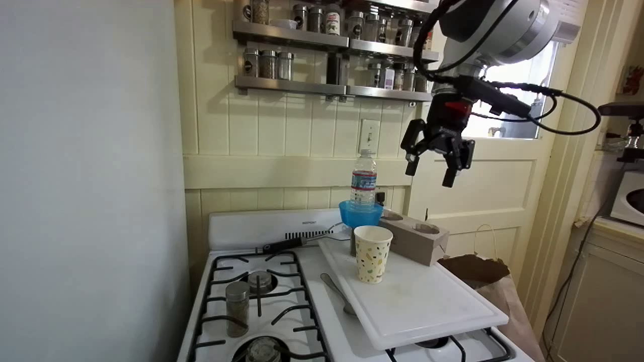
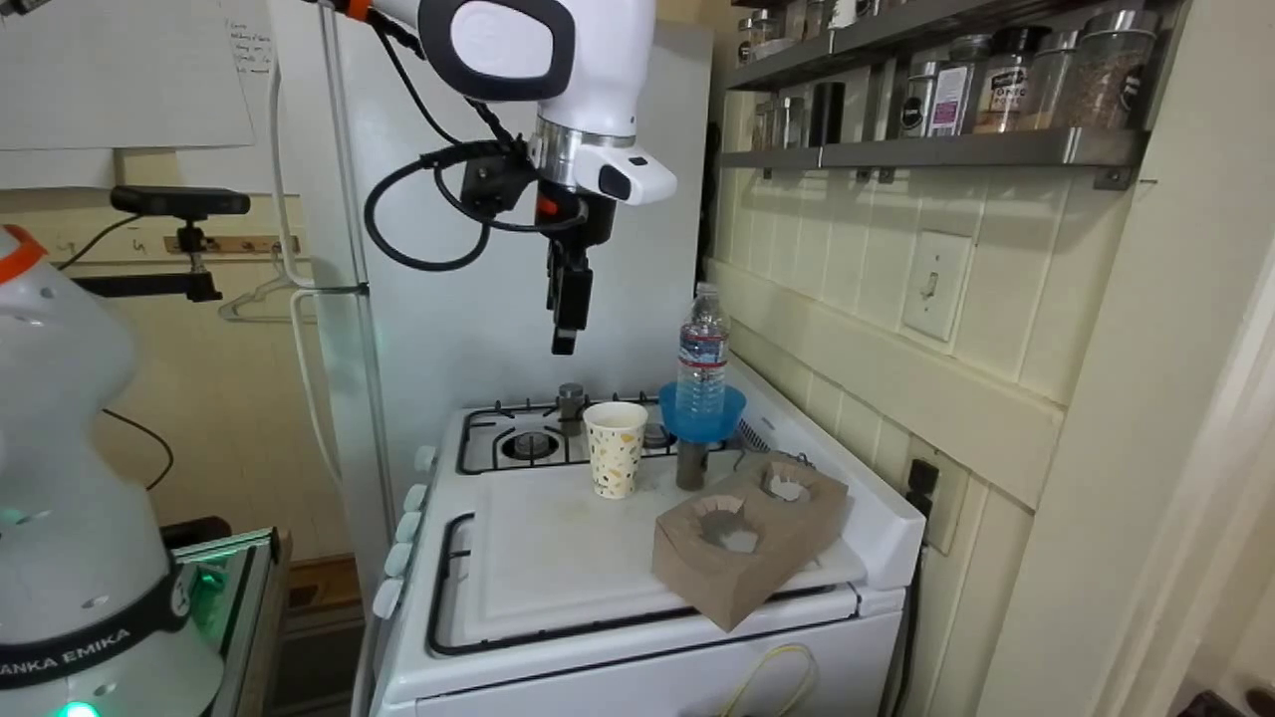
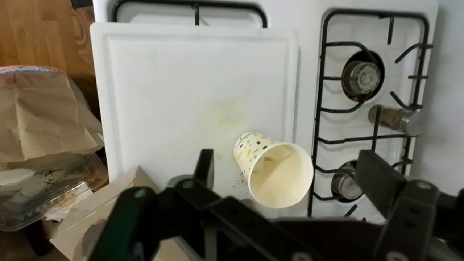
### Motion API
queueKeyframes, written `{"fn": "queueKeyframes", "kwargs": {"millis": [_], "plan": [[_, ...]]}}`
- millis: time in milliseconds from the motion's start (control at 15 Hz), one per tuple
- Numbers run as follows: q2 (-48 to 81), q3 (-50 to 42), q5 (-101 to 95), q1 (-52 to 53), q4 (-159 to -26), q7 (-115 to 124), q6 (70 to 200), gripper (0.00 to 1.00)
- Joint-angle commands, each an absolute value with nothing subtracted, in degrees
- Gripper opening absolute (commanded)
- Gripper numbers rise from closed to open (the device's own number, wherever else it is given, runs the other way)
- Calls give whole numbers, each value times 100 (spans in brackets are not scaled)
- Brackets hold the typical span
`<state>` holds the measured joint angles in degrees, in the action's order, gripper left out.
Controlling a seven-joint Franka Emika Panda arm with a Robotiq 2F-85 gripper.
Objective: Place the coffee cup on top of the water bottle.
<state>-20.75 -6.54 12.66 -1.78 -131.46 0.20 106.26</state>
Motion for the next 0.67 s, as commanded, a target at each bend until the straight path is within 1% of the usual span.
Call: {"fn": "queueKeyframes", "kwargs": {"millis": [0,67,533,600], "plan": [[-2093,-476,1357,-241,-13592,217,11504,100],[-2087,-441,1321,-244,-13697,279,11760,100],[-2003,-467,1281,-221,-13580,161,11560,100],[-1971,-474,1352,-221,-13628,167,11803,100]]}}
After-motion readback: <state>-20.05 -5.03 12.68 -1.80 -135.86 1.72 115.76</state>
